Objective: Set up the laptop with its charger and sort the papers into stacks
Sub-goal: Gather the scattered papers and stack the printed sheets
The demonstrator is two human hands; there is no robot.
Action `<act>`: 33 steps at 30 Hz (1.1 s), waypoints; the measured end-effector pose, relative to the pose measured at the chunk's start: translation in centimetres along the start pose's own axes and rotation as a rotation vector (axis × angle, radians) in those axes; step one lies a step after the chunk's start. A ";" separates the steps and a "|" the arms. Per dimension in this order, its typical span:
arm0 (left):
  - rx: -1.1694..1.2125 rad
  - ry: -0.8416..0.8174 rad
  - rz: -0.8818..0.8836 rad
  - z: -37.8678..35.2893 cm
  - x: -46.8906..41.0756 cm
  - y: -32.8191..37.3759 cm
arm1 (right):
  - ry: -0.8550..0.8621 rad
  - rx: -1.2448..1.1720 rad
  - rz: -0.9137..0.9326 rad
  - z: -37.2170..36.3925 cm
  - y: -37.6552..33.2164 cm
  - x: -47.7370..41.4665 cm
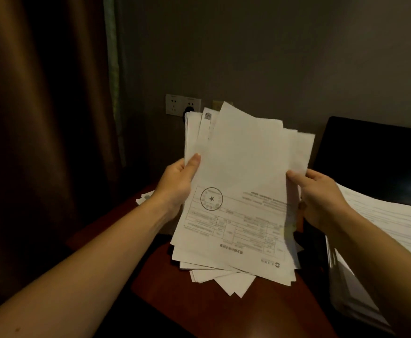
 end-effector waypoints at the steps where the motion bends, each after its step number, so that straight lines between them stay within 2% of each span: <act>1: 0.037 -0.007 0.016 -0.3 0.1 -0.1 | -0.001 0.002 -0.014 0.2 0.1 0.0; 4: 0.099 -0.025 0.046 -1.3 0.4 -0.2 | 0.045 -0.018 -0.031 0.8 0.6 0.5; 9: 0.036 0.039 0.066 -0.9 0.1 0.0 | 0.272 -0.055 0.084 4.0 -1.4 0.5; 17: -0.051 -0.052 0.139 0.2 -0.2 -0.9 | 0.214 -0.055 -0.080 4.1 -0.6 -1.3; 22: 0.047 0.009 0.140 2.3 -0.5 -0.9 | 0.391 -0.509 -0.259 4.6 1.9 -1.8; 25: 0.158 0.103 0.149 3.1 -0.3 -1.8 | 0.330 -0.667 -0.343 1.8 3.7 0.2; 28: 0.245 0.195 0.189 2.8 0.3 -3.7 | 0.257 -0.624 -0.436 -0.8 5.7 2.9; 33: 0.202 0.236 0.215 1.0 1.0 -6.2 | 0.327 -0.539 -0.462 -2.6 8.6 5.6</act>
Point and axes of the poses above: each hand's wrist, its own x-axis away from the middle knuckle, its own z-axis out of the back of the hand, y = z × x, the point moved 10 cm from there along -x, towards the middle knuckle, and after that the axes turned 15 degrees about -x, right-handed, at the moved point
